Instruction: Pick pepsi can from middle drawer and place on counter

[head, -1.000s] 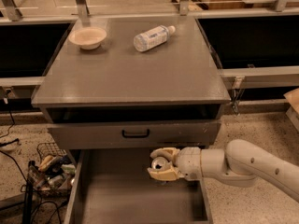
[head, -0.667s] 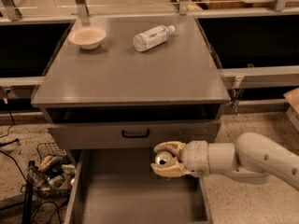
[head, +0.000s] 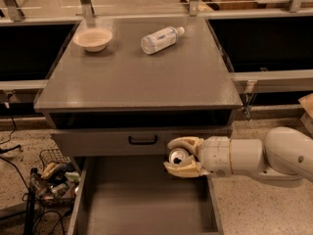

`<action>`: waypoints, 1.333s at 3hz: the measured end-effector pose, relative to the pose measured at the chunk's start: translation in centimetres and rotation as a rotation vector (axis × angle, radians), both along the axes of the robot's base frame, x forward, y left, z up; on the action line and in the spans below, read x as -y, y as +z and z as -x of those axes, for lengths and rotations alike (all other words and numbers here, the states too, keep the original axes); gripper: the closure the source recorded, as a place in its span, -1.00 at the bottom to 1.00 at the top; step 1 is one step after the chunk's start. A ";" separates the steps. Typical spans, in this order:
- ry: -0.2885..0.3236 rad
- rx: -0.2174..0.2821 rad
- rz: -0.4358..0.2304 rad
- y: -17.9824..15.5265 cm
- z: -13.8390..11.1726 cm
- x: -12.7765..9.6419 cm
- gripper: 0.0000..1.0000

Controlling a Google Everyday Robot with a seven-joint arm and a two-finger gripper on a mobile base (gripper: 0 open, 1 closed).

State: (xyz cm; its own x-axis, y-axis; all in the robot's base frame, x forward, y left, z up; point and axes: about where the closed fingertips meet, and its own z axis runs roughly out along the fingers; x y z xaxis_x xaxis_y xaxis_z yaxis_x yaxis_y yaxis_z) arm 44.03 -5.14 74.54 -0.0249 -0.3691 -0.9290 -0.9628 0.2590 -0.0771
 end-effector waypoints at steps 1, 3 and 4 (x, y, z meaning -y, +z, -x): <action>-0.032 0.057 -0.016 2.1 -1.4 0.7 1.00; -0.086 0.227 0.024 13.0 -3.4 2.9 1.00; -0.088 0.238 0.024 13.6 -3.7 2.9 1.00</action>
Offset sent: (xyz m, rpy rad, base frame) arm 0.0465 -0.0408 0.1525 -0.0186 -0.2739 -0.1231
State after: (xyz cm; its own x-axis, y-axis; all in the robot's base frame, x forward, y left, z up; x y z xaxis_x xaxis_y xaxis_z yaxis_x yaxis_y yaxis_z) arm 47.72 -8.01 88.12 0.1610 -0.3973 -0.9034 -0.8907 0.3359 -0.3064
